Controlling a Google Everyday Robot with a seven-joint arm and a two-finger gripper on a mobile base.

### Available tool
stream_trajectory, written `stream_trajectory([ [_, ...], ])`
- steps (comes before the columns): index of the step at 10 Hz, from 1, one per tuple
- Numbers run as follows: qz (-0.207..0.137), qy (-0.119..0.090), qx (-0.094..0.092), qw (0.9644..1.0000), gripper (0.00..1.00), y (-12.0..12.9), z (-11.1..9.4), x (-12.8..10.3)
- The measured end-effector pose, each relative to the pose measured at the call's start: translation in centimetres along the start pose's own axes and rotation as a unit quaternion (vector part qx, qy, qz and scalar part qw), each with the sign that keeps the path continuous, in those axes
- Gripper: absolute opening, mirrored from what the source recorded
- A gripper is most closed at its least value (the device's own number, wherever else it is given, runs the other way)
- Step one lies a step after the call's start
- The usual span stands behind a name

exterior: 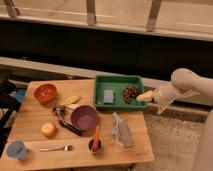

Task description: Wipe purple bowl with towel

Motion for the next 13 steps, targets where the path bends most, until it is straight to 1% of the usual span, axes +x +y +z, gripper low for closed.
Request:
stream_trajectory([
  [1, -0.001, 0.0, 0.001, 1.0, 0.8, 0.0, 0.0, 0.0],
  [2, -0.01, 0.003, 0.012, 0.9999, 0.8, -0.2, 0.3, 0.3],
  [3, -0.02, 0.009, 0.025, 0.9994, 0.8, -0.2, 1.3, 1.1],
  [4, -0.026, 0.016, 0.033, 0.999, 0.8, -0.2, 2.2, 1.8],
  [5, -0.031, 0.028, 0.045, 0.9981, 0.8, -0.7, 3.5, 2.8],
  [6, -0.034, 0.036, 0.051, 0.9975, 0.8, -0.9, 4.1, 3.4],
  [8, -0.044, 0.053, 0.055, 0.9961, 0.8, -0.5, 5.3, 4.6],
  [9, -0.054, 0.066, 0.056, 0.9948, 0.8, -0.1, 6.0, 5.4],
  [11, -0.07, 0.082, 0.055, 0.9927, 0.8, 0.8, 7.0, 6.8],
  [13, -0.093, 0.106, 0.052, 0.9886, 0.8, 2.3, 8.4, 8.6],
])
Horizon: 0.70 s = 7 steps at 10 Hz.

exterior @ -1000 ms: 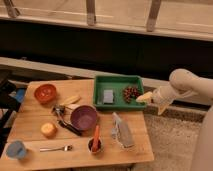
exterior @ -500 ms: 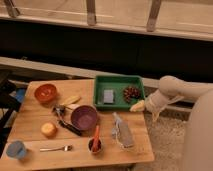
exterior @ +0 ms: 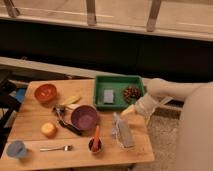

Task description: Wipe purple bowl with towel

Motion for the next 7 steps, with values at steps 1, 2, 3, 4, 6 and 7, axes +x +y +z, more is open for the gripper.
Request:
stream_trajectory([
  [1, -0.008, 0.009, -0.001, 0.9999, 0.8, 0.4, 0.5, 0.5],
  [2, -0.018, 0.02, -0.003, 0.9996, 0.8, 1.1, 1.1, 1.1],
  [3, -0.028, 0.028, -0.005, 0.9992, 0.8, 1.8, 1.6, 1.6],
  [4, -0.036, 0.036, -0.007, 0.9987, 0.8, 2.3, 2.0, 2.0],
  [6, -0.049, 0.047, -0.013, 0.9976, 0.8, 3.2, 2.6, 2.7],
  [7, -0.053, 0.05, -0.016, 0.9972, 0.8, 3.6, 2.8, 2.9],
])
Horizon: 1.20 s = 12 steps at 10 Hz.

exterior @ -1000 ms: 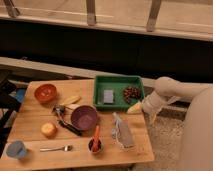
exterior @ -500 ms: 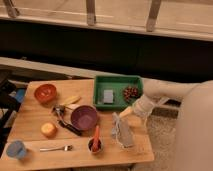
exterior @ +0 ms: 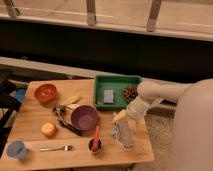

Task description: Wipe purple bowl with towel

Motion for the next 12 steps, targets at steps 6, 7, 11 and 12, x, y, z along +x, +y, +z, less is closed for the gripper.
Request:
stream_trajectory([
  [6, -0.01, -0.024, -0.018, 0.9995, 0.33, 0.5, 0.8, -0.5],
  [7, -0.001, -0.04, -0.023, 0.9989, 0.22, -0.2, 0.1, -0.8],
  [11, 0.003, -0.1, -0.033, 0.9944, 0.0, -0.3, -3.5, -2.5],
  [12, -0.006, -0.113, -0.036, 0.9929, 0.0, 0.6, -4.5, -2.9],
])
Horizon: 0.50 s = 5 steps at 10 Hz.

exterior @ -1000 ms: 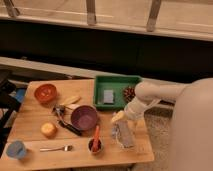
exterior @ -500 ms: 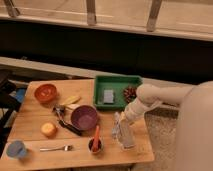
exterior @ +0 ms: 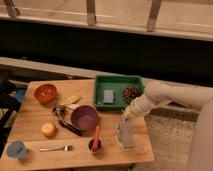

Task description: Wipe purple bowl with towel

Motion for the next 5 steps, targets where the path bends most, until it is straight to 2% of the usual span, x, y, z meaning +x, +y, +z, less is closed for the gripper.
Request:
stream_trajectory([
  [1, -0.013, -0.015, -0.005, 0.9998, 0.0, 1.4, -0.8, -0.8],
  [2, -0.026, -0.023, -0.01, 0.9993, 0.0, 2.6, -1.1, -1.2],
  [3, -0.048, -0.03, -0.02, 0.9982, 0.0, 4.8, -1.1, -1.7],
  [5, -0.079, -0.028, -0.043, 0.9956, 0.0, 7.5, -1.2, -1.6],
])
